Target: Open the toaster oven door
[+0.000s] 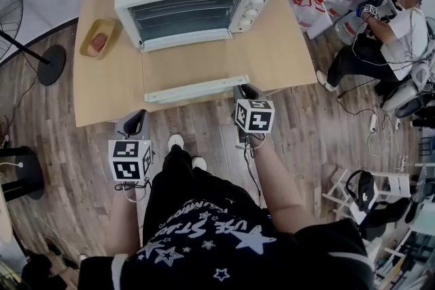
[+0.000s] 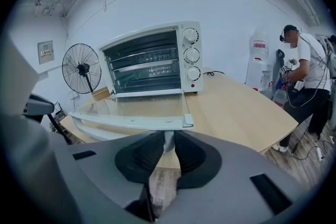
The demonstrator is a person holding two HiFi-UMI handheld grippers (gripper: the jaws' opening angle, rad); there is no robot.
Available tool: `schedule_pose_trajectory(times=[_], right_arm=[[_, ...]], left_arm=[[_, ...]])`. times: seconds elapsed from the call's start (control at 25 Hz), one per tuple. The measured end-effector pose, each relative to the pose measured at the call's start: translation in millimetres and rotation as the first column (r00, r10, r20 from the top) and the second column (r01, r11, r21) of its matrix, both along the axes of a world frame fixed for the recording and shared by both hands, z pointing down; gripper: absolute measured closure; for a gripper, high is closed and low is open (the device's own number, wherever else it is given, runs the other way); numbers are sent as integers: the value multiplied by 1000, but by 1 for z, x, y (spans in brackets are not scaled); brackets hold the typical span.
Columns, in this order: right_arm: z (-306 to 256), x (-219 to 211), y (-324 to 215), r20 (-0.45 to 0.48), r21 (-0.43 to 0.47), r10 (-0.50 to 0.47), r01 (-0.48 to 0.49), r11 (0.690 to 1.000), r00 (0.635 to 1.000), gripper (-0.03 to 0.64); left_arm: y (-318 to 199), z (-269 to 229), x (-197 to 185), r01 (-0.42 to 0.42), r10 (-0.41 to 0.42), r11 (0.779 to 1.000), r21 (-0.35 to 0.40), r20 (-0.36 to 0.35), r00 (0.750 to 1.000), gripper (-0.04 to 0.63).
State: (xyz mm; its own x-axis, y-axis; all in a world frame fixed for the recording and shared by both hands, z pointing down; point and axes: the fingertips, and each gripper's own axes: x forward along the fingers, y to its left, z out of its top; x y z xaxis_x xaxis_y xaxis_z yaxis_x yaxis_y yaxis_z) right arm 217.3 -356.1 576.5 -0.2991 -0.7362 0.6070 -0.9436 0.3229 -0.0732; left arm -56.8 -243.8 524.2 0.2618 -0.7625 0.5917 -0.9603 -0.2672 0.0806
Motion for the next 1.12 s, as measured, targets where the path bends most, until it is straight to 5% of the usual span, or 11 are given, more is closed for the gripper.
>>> schedule_pose_trajectory(times=[0.72, 1.12], right_arm=[[35, 3, 6, 10, -17, 22, -22, 1000, 1000, 543], [19, 19, 42, 70, 1, 19, -19, 1000, 997, 538]], left_arm=[[7, 20, 9, -12, 13, 999, -45, 16, 1000, 574], [55, 13, 15, 22, -20, 998, -54, 48, 999, 574]])
